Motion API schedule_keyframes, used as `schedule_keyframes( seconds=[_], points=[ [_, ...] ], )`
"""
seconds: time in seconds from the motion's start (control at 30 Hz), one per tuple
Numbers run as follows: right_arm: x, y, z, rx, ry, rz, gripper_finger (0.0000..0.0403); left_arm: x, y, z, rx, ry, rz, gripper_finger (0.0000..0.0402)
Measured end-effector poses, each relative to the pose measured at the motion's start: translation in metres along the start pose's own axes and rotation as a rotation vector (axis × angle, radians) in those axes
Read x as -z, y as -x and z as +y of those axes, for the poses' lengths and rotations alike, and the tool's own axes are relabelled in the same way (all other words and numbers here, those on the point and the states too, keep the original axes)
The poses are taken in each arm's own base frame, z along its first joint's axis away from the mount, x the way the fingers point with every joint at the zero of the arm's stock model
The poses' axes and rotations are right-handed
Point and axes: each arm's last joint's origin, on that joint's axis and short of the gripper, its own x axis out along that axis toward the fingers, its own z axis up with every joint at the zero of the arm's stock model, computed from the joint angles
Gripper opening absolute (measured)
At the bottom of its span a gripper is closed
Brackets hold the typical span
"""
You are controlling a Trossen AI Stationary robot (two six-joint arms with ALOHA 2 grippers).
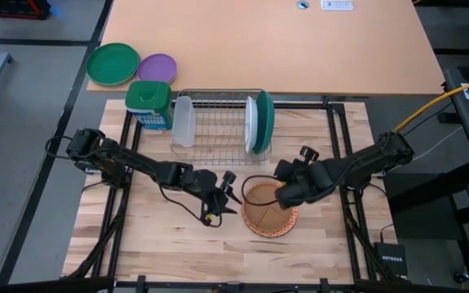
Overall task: Sort dishes
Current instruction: Put the brown plate in the dish rack
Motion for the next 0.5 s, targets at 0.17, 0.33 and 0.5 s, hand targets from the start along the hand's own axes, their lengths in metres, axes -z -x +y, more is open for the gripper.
schedule_keyframes(
  seconds=[0.17,0.33,0.5],
  points=[
    [0.014,-0.032,0.016,-0.055,-0.025,0.075,0.0104,0.01,-0.014,-0.005,0.017,-0.042,0.033,0.015],
    [0.025,-0.056,0.026,-0.1,-0.029,0.116,0.0104,0.021,-0.032,-0.01,0.025,-0.07,0.047,0.015],
    [0.033,-0.074,0.034,-0.132,-0.042,0.111,0.0104,0.033,-0.048,-0.015,0.034,-0.093,0.059,0.015]
  ],
)
